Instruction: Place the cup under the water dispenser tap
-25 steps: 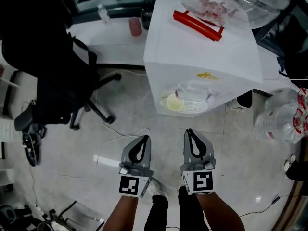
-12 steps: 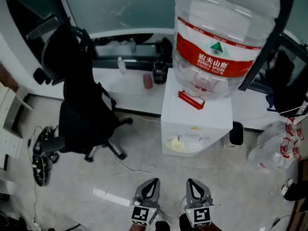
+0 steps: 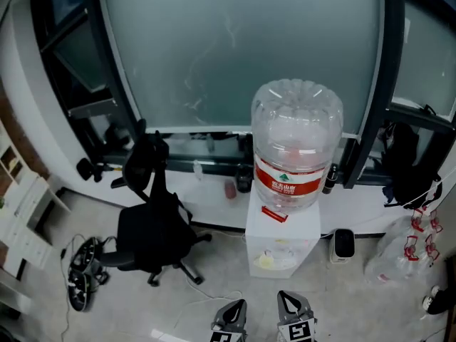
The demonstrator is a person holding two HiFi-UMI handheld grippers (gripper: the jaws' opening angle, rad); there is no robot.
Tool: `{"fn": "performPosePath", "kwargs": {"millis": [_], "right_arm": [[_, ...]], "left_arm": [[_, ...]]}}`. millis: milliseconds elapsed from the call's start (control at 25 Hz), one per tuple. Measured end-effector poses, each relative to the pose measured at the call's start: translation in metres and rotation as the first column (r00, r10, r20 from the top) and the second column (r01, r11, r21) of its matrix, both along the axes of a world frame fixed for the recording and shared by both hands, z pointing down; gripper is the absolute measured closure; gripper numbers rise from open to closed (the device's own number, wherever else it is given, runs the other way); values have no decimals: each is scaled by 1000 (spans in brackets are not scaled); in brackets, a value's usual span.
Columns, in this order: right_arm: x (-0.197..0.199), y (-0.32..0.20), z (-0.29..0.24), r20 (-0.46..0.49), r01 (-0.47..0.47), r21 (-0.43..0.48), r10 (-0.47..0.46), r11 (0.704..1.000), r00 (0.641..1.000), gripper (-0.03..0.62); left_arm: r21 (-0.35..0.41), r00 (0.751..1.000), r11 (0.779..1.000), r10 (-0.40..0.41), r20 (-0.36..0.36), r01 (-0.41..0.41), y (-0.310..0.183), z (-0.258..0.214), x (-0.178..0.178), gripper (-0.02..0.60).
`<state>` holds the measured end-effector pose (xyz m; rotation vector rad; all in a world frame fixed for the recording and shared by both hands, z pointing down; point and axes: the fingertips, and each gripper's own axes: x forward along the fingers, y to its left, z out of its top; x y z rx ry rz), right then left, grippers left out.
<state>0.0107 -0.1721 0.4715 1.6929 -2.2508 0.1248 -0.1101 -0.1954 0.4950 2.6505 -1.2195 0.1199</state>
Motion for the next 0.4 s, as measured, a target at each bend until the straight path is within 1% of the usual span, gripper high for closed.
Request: {"fn": "performPosePath", "kwargs": {"millis": [200,400], "right_arm": [[-2,-4,-40,-11,8,45,-7,999,1000,592],[-1,-2,-75,48,5,65,-8,998,999,592]], "left_arm": [[17,1000,1000,0,-10,0,6,-34,4,565],[33,1000,999,-2,-21,3,12,-70,6,565]]}}
